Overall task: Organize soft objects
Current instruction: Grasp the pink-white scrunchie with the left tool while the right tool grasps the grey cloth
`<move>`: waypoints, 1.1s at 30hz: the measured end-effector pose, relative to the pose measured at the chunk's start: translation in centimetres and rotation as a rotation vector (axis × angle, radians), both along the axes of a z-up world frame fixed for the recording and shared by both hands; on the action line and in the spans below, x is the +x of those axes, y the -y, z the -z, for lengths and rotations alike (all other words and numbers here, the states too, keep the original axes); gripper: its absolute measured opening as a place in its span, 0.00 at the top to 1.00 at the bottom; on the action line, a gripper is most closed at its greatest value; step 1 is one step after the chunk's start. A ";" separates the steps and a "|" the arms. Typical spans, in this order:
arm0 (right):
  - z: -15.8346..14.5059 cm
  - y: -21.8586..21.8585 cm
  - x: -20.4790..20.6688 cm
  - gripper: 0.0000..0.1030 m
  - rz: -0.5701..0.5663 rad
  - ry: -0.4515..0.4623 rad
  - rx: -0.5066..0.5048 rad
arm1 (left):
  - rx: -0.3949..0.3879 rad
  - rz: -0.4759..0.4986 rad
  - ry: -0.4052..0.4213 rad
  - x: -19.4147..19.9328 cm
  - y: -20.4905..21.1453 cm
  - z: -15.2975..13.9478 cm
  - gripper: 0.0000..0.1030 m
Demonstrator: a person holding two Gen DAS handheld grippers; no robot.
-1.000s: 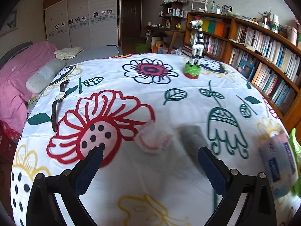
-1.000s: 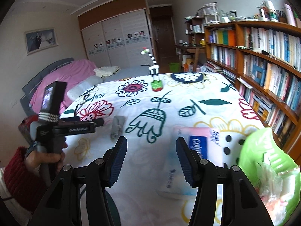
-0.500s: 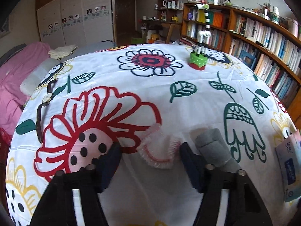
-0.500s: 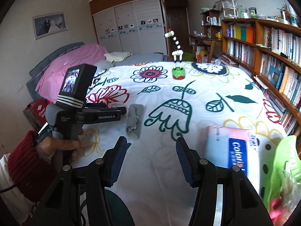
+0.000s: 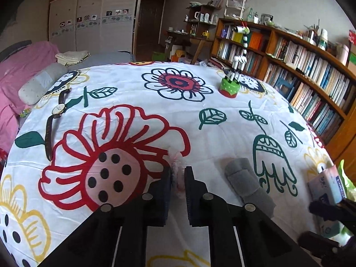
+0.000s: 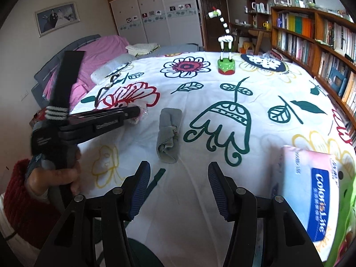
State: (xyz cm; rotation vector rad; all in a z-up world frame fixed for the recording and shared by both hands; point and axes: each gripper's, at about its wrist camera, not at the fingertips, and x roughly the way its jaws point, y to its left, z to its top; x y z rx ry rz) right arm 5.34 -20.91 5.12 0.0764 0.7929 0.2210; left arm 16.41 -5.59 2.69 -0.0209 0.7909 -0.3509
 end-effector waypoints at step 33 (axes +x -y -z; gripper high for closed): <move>1.9 -2.4 6.3 0.74 0.035 -0.060 -0.034 | -0.084 -0.043 -0.028 0.0 -2.1 0.1 0.24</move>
